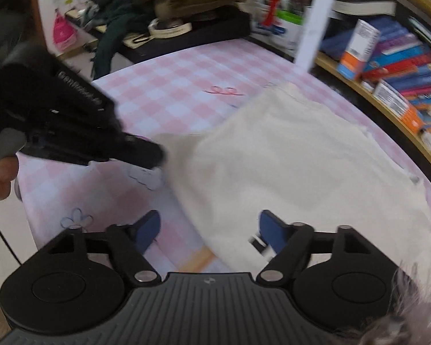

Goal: Fold clothes

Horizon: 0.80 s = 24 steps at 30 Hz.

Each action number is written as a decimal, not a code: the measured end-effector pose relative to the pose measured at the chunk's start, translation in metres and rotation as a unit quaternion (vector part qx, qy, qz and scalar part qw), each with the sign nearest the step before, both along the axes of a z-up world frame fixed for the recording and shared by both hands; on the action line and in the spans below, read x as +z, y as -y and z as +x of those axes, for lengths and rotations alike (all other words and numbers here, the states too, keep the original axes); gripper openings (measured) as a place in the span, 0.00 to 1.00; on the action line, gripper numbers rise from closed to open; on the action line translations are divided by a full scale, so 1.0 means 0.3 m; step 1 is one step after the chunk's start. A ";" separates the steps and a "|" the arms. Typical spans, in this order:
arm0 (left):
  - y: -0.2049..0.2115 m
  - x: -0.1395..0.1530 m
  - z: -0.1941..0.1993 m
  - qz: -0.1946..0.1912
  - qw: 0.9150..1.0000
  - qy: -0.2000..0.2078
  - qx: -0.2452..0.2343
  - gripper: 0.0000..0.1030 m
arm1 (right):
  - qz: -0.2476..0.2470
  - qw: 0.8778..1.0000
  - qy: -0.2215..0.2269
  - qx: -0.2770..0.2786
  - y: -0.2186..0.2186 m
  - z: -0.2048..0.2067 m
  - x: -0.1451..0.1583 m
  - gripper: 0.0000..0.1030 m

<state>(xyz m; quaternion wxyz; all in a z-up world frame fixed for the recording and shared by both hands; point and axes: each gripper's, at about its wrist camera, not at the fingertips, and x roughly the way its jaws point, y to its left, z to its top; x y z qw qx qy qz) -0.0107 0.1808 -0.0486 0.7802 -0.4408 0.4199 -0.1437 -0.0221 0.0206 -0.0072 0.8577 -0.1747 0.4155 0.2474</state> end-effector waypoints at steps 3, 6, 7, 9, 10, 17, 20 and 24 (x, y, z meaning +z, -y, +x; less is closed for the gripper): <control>0.012 0.026 -0.004 0.004 0.999 0.024 -0.023 0.00 | -0.004 1.000 -0.003 0.010 -0.046 0.018 -0.018 0.61; 0.019 0.047 -0.001 0.012 0.998 0.039 -0.043 0.00 | -0.015 1.000 0.007 0.011 -0.078 0.034 -0.023 0.60; 0.019 0.047 0.000 0.012 0.998 0.040 -0.048 0.00 | -0.014 1.000 0.011 0.010 -0.084 0.037 -0.021 0.60; 0.012 0.034 0.002 0.007 0.998 0.034 -0.049 0.00 | -0.012 1.000 0.012 0.010 -0.098 0.055 -0.023 0.60; 0.008 0.026 0.002 0.003 0.998 0.031 -0.048 0.00 | -0.016 1.000 0.013 0.013 -0.108 0.064 -0.027 0.59; -0.048 0.006 -0.005 -0.063 0.996 0.037 -0.041 0.12 | -0.034 0.999 -0.005 -0.009 -0.099 0.124 -0.069 0.08; -0.091 -0.039 0.000 -0.101 0.995 0.001 -0.005 0.78 | 0.017 0.998 -0.026 -0.055 -0.027 0.148 -0.048 0.04; -0.099 -0.111 0.044 -0.174 0.984 -0.037 0.016 0.82 | 0.080 0.991 -0.047 -0.101 0.045 0.165 0.009 0.03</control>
